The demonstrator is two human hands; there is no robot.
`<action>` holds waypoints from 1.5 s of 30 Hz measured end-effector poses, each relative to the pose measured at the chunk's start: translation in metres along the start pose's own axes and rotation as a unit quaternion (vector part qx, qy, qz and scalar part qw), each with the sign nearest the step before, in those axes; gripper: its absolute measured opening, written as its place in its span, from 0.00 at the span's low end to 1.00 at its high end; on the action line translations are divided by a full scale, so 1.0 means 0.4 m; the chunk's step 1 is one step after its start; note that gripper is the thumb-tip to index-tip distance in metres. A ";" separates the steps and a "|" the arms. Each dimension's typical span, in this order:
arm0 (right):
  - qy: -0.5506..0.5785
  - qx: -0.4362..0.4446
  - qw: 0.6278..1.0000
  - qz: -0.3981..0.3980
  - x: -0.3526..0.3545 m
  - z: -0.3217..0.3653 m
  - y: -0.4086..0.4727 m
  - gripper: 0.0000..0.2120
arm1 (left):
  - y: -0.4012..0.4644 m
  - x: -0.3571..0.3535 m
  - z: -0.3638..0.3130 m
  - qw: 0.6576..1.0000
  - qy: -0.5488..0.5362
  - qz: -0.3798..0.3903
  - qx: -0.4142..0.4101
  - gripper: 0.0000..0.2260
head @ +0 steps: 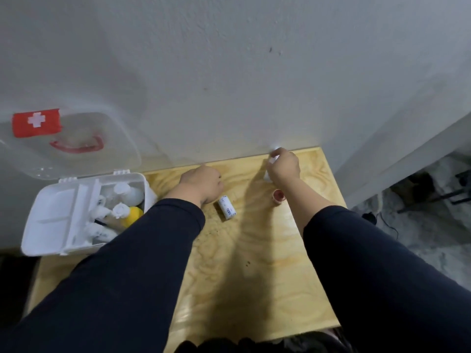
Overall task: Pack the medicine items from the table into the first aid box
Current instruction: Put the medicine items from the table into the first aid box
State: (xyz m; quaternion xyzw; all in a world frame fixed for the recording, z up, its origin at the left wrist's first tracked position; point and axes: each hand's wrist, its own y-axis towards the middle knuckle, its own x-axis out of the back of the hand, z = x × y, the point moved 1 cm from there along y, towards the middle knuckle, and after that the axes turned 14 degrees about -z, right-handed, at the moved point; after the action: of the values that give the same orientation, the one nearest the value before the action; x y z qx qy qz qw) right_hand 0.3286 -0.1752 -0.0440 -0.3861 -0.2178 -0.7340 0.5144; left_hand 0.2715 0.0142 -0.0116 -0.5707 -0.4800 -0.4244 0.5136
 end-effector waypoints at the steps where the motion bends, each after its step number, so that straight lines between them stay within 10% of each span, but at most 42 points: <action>1: -0.001 0.004 1.000 0.014 -0.007 0.007 -0.015 0.14 | -0.005 0.001 -0.001 1.000 0.000 0.000 -0.001 0.13; 16: -0.142 0.216 0.961 0.097 -0.066 0.043 -0.291 0.22 | -0.140 -0.023 0.047 0.998 -0.036 0.028 0.032 0.17; 29: -0.105 0.204 0.973 0.029 0.024 0.229 -0.357 0.18 | -0.255 0.152 0.163 0.990 -0.101 -0.089 0.030 0.17; 45: -0.051 0.291 0.955 0.033 -0.137 0.570 -0.784 0.19 | -0.505 0.100 0.648 0.979 -0.113 -0.139 0.096 0.32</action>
State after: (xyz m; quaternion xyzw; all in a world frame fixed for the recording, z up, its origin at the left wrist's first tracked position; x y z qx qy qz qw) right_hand 0.1264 0.1384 0.0752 -0.2632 -0.4353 -0.6009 0.6166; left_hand 0.0776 0.2784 0.0346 -0.4907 -0.6481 -0.3768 0.4441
